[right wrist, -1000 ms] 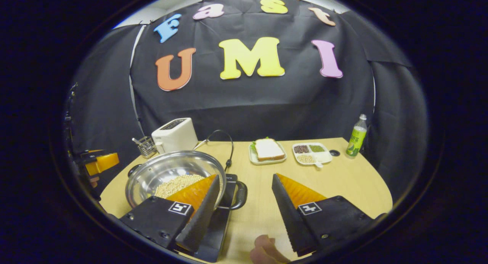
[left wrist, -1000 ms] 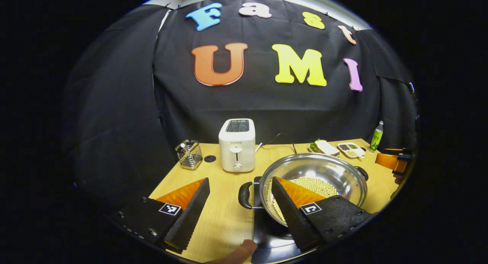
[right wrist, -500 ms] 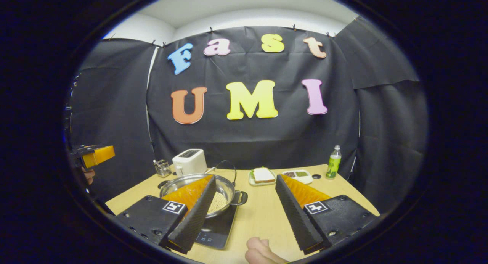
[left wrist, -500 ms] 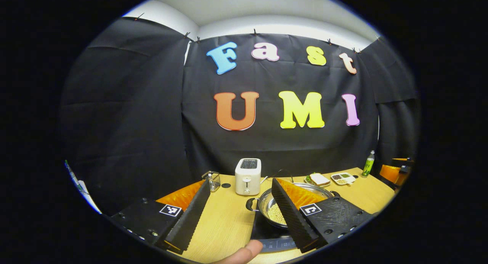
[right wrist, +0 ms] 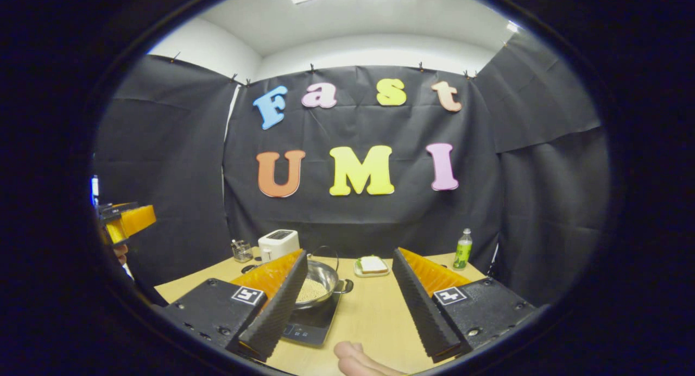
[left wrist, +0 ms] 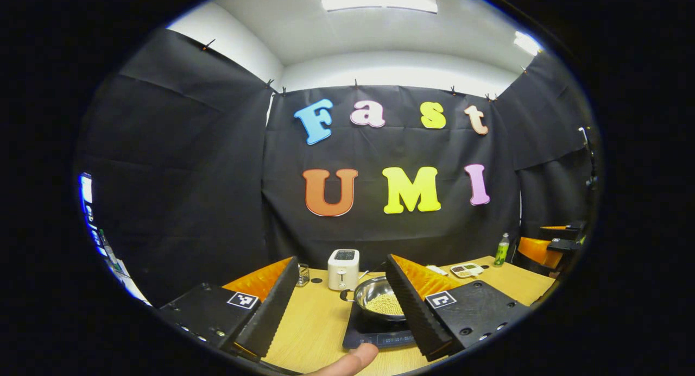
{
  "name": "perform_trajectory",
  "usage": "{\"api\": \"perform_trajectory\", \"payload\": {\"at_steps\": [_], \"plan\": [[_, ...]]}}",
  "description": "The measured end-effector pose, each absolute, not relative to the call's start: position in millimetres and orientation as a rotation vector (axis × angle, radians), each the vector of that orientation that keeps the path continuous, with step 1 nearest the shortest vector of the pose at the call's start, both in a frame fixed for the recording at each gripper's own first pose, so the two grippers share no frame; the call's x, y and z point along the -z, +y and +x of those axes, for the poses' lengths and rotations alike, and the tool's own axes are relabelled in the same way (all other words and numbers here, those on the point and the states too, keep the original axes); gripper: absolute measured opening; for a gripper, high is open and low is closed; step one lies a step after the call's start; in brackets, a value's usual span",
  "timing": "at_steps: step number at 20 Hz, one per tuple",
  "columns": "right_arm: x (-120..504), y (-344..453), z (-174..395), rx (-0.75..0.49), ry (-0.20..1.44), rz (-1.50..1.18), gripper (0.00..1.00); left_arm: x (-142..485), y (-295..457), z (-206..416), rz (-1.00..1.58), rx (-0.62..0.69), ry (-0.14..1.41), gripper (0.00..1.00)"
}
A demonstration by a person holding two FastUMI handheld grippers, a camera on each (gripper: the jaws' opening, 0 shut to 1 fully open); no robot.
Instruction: First push the handle of the pot to place it horizontally, then grasp the pot with both hands and set it on the induction cooktop.
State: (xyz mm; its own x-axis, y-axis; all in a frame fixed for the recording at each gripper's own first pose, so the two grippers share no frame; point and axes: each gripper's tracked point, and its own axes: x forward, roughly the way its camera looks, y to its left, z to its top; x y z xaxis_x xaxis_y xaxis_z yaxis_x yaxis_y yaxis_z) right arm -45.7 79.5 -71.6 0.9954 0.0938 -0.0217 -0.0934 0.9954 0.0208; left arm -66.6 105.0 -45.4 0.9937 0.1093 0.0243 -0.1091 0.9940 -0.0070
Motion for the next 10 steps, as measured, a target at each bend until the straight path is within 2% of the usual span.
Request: {"api": "perform_trajectory", "payload": {"at_steps": [4,7,10], "plan": [[58.4,73.8,-78.9,-0.144,-0.022,0.049,0.98,39.5,86.0,-85.4,-0.005,-0.075,-0.055,0.95],[49.2,46.5,-93.8,-0.071,-0.062,0.025,0.96,38.3,91.5,-95.7,0.038,-0.129,-0.062,0.96],[40.4,42.7,-106.4,-0.063,-0.085,0.048,0.97,44.7,73.4,-95.0,0.025,-0.099,-0.030,0.96]]}}
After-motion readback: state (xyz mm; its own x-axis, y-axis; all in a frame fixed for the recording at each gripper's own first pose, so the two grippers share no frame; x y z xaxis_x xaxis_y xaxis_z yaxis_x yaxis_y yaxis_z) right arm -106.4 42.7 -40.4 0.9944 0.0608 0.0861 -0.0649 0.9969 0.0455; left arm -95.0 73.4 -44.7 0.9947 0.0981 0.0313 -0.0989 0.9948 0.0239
